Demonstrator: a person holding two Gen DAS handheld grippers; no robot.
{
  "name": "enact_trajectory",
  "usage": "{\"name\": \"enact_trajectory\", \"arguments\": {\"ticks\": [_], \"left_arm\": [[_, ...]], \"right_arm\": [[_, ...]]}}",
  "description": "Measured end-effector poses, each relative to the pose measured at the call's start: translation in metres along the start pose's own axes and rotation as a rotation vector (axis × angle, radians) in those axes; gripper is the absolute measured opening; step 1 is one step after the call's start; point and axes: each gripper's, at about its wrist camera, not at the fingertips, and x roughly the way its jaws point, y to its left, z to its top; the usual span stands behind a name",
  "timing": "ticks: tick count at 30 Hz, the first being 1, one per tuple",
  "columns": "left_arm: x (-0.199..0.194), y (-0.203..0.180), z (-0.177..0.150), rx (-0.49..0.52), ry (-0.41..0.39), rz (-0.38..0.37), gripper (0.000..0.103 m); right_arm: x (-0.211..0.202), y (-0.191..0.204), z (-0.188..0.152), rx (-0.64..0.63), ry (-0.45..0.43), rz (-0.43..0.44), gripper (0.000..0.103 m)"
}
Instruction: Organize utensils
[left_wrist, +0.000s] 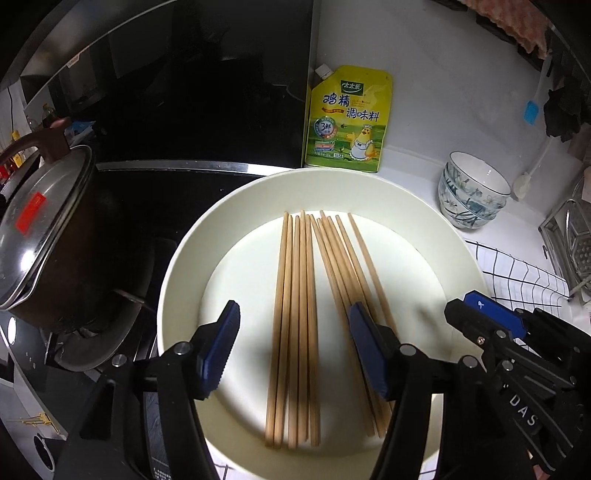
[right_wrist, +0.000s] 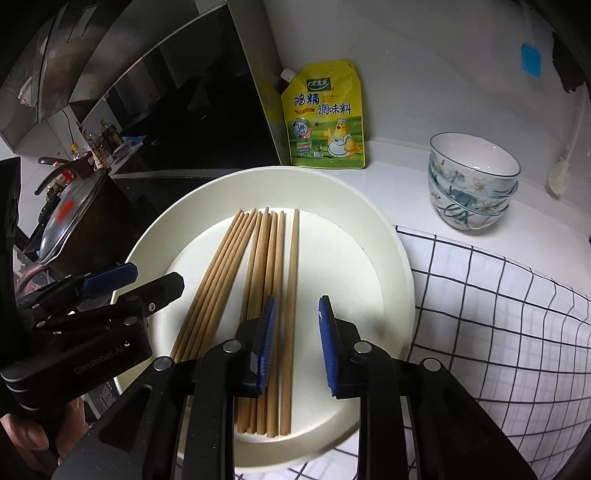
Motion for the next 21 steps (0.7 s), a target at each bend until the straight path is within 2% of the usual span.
{"name": "enact_trajectory", "arguments": {"ticks": [21], "left_arm": [[-0.031,-0.004,-0.009,-0.010,-0.026,0.002,0.063]], "right_arm": [[-0.041,0.003,-0.007,-0.002,-0.063,-0.035,0.026]]}}
